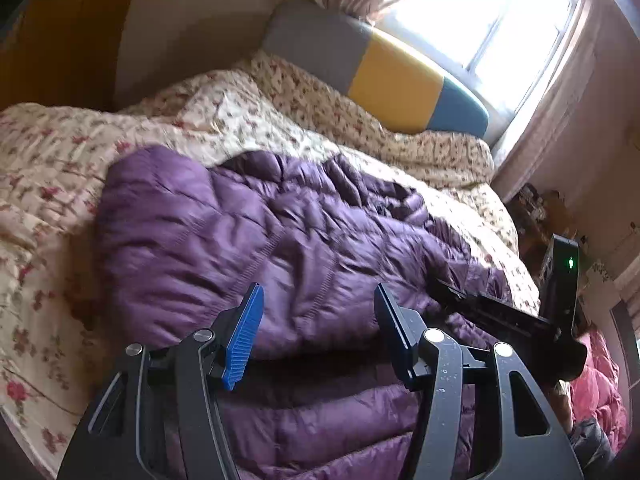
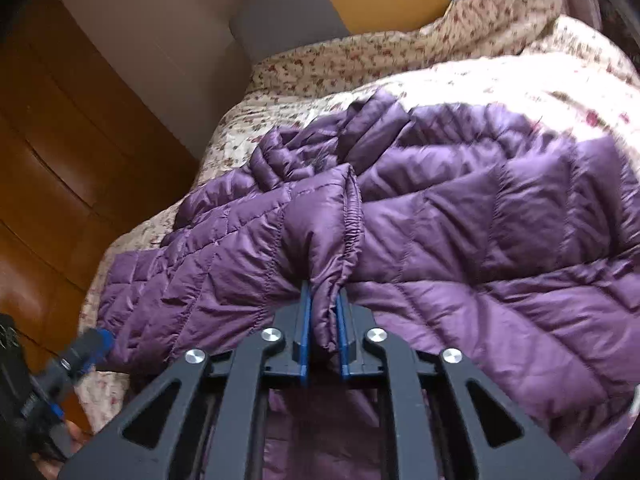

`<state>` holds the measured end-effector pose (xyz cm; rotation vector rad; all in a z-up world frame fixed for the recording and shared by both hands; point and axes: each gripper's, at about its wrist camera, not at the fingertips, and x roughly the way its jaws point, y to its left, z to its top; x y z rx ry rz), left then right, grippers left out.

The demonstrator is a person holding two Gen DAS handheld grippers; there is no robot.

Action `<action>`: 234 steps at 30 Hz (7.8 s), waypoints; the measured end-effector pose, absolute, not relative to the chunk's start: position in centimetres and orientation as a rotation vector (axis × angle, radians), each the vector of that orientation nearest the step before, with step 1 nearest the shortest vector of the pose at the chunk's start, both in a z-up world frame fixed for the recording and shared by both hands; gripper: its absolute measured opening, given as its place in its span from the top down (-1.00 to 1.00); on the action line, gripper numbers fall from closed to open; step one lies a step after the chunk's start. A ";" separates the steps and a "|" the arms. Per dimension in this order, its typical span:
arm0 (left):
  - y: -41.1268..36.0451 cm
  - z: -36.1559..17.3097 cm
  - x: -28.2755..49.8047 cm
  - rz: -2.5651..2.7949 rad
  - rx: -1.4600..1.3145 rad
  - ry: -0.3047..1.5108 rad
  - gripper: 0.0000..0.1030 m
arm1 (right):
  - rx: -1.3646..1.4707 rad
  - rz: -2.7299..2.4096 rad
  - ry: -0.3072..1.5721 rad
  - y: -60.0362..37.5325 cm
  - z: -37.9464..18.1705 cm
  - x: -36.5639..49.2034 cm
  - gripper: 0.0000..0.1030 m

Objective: Fold large clothes

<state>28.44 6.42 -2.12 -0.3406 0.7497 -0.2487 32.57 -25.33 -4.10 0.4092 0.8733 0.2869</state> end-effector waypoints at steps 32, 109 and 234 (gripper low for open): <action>4.6 -6.2 31.0 -0.127 -0.164 0.854 -0.49 | 0.160 -0.041 0.855 -29.9 -5.5 29.6 -0.21; 13.8 -9.3 5.7 -0.241 -0.350 1.002 -0.29 | 0.215 0.313 1.208 -32.9 -8.2 1.7 -0.16; 16.5 0.3 14.9 -0.374 -0.557 0.889 -0.33 | 0.331 0.113 0.911 -38.9 3.5 7.5 -0.22</action>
